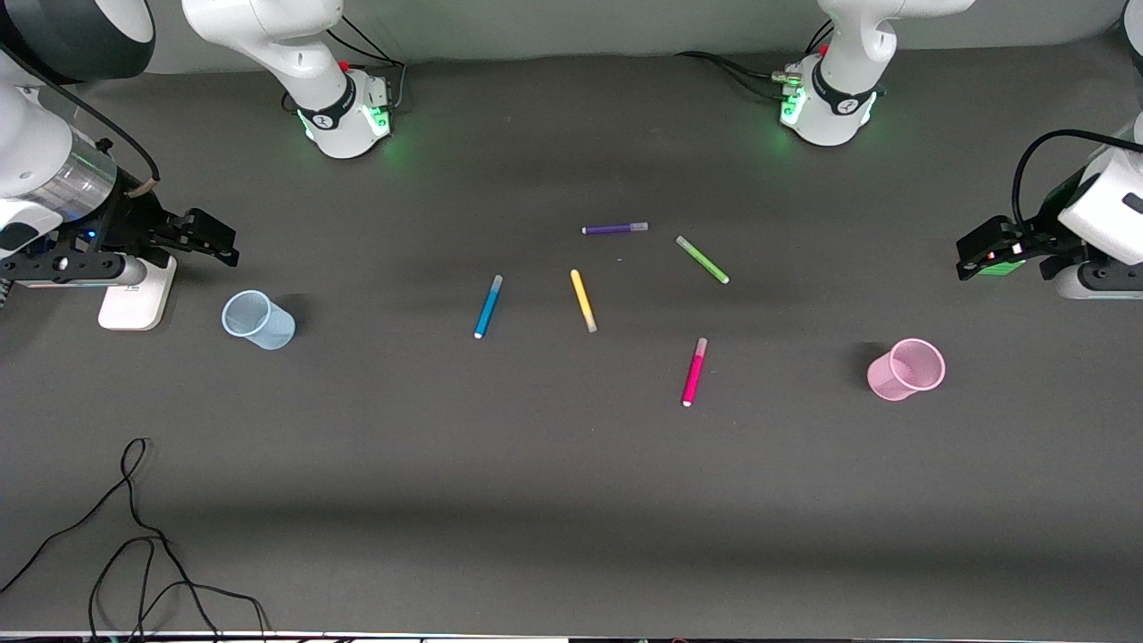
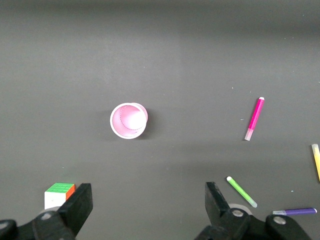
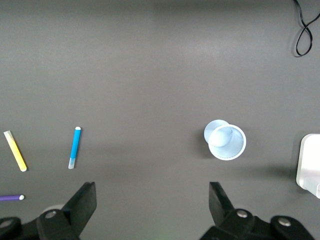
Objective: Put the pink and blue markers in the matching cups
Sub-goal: 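Reach the right gripper down to the blue marker and grasp it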
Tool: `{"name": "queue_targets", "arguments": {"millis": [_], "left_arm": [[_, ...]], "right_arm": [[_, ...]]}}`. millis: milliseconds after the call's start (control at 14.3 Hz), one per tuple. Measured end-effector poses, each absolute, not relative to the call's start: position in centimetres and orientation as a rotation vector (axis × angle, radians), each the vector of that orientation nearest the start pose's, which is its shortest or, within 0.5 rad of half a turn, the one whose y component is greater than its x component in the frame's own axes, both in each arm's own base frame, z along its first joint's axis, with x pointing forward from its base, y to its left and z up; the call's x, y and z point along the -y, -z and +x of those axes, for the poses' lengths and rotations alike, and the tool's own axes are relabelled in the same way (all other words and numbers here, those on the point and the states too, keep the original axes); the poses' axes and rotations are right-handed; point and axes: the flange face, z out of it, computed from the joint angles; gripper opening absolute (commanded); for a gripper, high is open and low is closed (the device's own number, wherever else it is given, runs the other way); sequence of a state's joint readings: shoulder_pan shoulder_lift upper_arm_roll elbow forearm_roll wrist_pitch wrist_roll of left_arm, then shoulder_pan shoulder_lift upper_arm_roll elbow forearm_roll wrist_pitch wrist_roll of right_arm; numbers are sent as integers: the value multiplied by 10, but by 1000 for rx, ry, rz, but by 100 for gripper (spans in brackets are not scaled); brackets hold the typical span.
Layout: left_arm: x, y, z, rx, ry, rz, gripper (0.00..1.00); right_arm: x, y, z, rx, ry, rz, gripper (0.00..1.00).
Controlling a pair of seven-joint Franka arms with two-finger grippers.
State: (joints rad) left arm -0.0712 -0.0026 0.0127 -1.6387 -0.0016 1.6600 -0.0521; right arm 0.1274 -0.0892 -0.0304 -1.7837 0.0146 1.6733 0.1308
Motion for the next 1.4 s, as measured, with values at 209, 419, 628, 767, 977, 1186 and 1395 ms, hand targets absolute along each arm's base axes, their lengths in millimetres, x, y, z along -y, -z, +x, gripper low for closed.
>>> {"name": "queue_targets", "arguments": {"millis": [209, 419, 628, 767, 977, 1186, 1395], "left_arm": [[30, -602, 560, -2, 36, -3144, 100], [30, -601, 560, -2, 36, -3144, 100], [31, -601, 560, -5, 34, -3145, 100], [31, -601, 560, -4, 34, -3145, 100], [34, -600, 560, -11, 24, -3146, 100], [61, -592, 557, -62, -13, -3162, 100], [98, -580, 553, -116, -57, -3202, 100]], "right_arm": [[-52, -582, 529, -56, -33, -3126, 100], [-55, -565, 534, -61, -87, -3107, 100], [-84, -493, 555, -43, -293, -3027, 100], [-129, -433, 570, -73, -423, -2999, 100], [-200, -344, 578, -315, -649, -2939, 100], [-237, -267, 574, -376, -792, -2912, 100], [-257, -220, 568, -408, -839, -2874, 100]]}}
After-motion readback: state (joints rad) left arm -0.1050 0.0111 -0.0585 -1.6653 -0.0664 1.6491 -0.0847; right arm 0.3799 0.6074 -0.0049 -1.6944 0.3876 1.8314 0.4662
